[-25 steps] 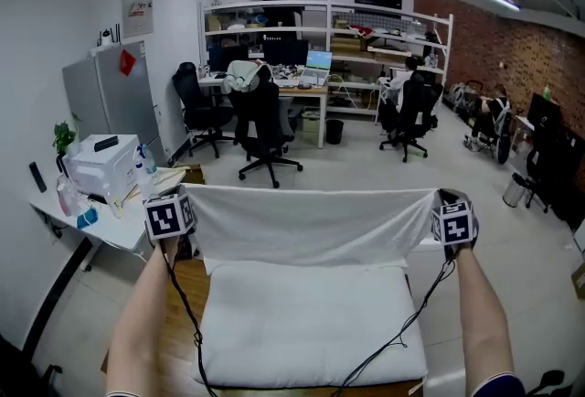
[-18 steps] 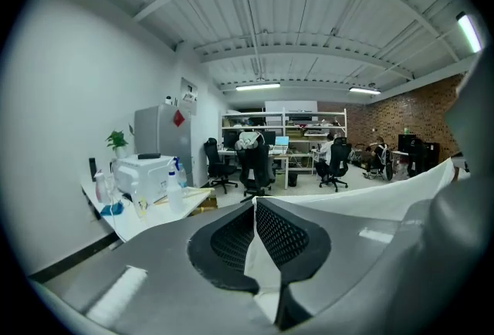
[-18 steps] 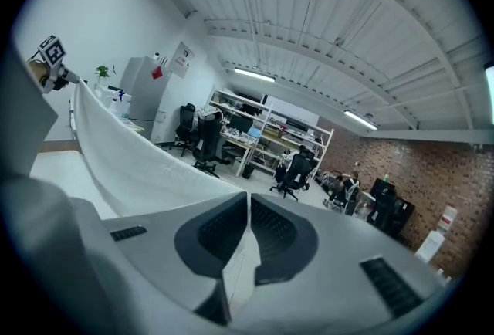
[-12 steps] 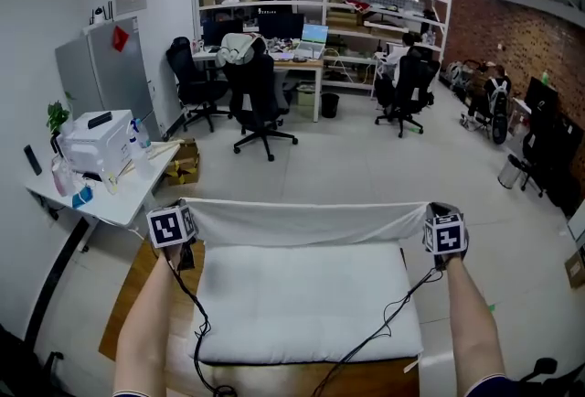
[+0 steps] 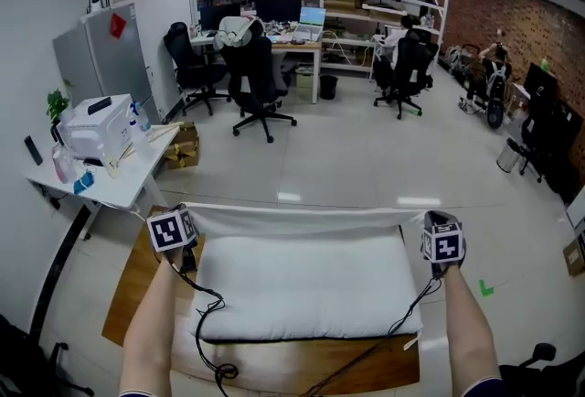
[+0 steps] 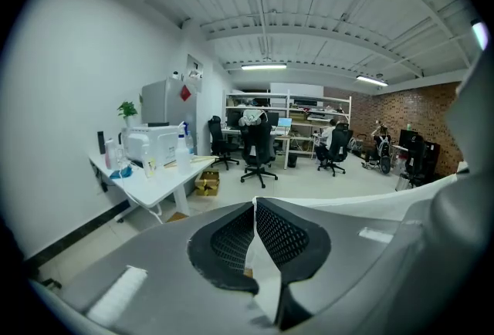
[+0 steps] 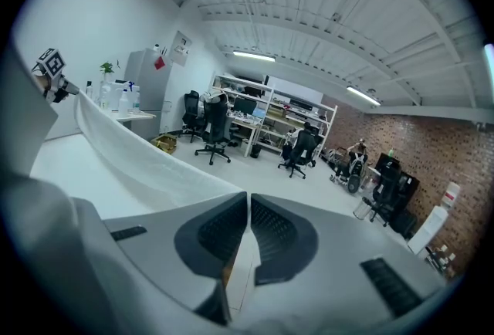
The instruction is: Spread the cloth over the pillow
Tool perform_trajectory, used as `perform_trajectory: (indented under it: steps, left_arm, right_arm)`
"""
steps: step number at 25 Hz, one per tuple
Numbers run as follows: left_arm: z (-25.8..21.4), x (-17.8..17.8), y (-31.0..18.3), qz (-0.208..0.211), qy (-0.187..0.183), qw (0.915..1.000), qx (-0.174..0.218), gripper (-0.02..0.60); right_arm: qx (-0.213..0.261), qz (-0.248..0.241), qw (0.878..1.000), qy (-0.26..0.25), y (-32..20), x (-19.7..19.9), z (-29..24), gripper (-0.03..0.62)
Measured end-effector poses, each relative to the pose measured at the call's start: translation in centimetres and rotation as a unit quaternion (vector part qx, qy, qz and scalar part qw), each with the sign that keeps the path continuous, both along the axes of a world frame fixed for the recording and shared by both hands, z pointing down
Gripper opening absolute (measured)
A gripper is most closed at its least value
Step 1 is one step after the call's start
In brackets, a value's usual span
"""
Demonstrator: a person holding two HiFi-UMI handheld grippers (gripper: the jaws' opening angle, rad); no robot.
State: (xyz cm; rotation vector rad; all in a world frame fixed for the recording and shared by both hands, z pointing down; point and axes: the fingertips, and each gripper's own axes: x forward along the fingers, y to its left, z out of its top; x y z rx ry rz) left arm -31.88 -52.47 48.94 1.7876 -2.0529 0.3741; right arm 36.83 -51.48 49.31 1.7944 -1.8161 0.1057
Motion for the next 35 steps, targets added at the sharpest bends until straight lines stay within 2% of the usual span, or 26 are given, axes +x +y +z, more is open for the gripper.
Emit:
perform_trajectory:
  steps: [7,19,27,35]
  left_arm:
    - [3.4,-0.3,4.3,-0.014,0.028,0.9994,-0.017,0.018]
    - [7.7,-1.0,11.2,-0.032,0.043,0.9973,-0.05,0.018]
    - [8.8,-1.2,15.6,-0.044,0.048,0.9962,-0.058,0.018]
    - [8.8,-1.2,18.9,-0.056,0.055,0.996,-0.042,0.018]
  right_arm:
    - [-0.02,0.008,1.0,-0.016,4.9,-0.1,3.5,0.031]
    - [-0.034,0.011,0.999,-0.026,10.3,-0.5,6.0,0.031]
    - [-0.036,0.001,0.999,-0.037,14.7,-0.7,7.2,0.031]
    - [-0.031,-0.008,0.998,-0.048,17.5,-0.6,8.0,0.031]
